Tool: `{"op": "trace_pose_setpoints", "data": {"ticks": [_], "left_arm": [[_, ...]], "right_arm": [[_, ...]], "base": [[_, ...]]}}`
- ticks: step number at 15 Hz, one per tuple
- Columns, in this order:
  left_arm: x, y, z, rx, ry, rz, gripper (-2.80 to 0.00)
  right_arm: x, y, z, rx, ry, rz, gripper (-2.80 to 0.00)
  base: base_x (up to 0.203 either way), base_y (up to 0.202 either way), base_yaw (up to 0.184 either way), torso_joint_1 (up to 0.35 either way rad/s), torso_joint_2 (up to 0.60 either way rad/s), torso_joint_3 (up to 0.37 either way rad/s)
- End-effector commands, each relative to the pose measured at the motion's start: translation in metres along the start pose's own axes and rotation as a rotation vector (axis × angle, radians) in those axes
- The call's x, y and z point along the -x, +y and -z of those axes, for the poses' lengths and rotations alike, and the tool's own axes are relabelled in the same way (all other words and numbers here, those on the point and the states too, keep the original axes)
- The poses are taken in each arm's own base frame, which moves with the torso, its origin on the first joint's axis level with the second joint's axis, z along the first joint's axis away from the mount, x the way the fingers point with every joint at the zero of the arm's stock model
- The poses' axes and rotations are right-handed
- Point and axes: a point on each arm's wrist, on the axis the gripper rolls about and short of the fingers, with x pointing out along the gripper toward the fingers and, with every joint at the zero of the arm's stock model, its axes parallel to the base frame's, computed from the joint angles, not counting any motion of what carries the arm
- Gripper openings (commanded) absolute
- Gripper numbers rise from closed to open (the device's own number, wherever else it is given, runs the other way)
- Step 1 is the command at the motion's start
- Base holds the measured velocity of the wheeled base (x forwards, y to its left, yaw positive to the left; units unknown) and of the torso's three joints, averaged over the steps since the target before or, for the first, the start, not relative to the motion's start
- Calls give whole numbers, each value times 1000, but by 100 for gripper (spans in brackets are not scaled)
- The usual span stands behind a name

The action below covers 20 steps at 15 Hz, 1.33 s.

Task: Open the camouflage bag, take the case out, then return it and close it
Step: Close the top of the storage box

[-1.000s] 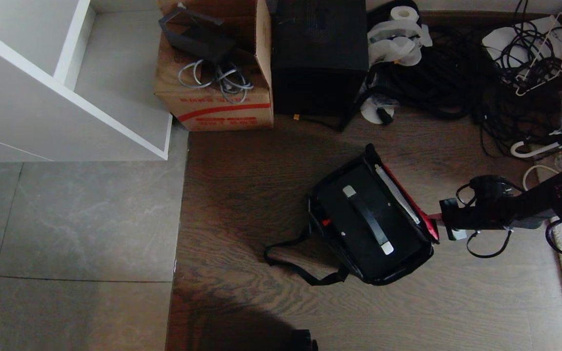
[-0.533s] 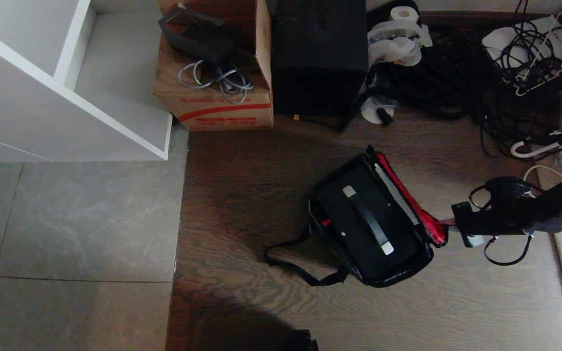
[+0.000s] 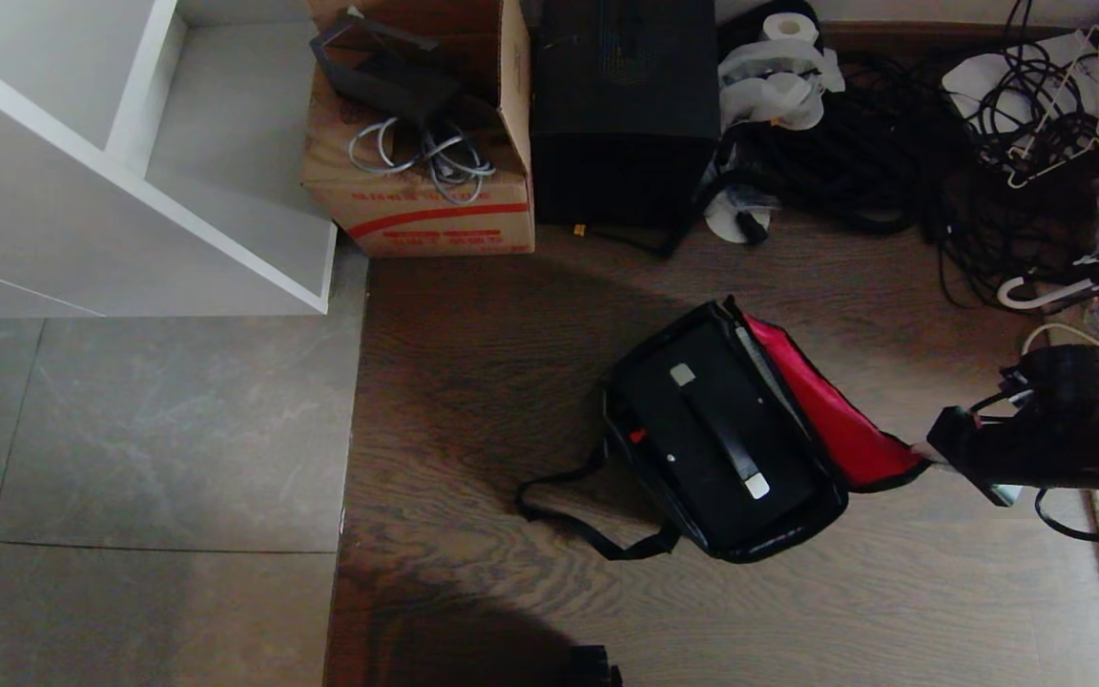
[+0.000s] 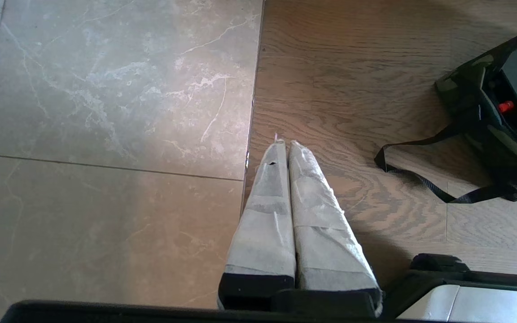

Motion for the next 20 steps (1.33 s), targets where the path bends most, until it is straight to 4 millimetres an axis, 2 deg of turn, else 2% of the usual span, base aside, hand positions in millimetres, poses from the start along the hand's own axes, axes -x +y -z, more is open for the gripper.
{"op": "trace_pose_setpoints", "data": {"ticks": [1, 3, 8, 12, 13, 15, 20], "left_arm": [[-1, 0, 3, 1, 8, -1, -280], [-1, 0, 3, 1, 8, -1, -280], [-1, 0, 3, 1, 8, -1, -280], [-1, 0, 3, 1, 8, -1, -280], [-1, 0, 3, 1, 8, -1, -280], [-1, 0, 3, 1, 8, -1, -280], [-1, 0, 3, 1, 8, -1, -280]], "right_arm": [[37, 21, 5, 293, -84, -53, -280], [50, 27, 20, 496, -99, -69, -280], [69, 37, 53, 810, -124, -116, -280], [77, 51, 64, 915, -185, -171, -280], [78, 55, 66, 924, -196, -186, 0], [82, 63, 72, 933, -208, -223, 0], [101, 82, 106, 903, -217, -362, 0]], "base": [[0, 0, 0, 0, 0, 0], [0, 0, 0, 0, 0, 0], [0, 0, 0, 0, 0, 0], [0, 0, 0, 0, 0, 0], [0, 0, 0, 0, 0, 0], [0, 0, 0, 0, 0, 0], [0, 0, 0, 0, 0, 0]]}}
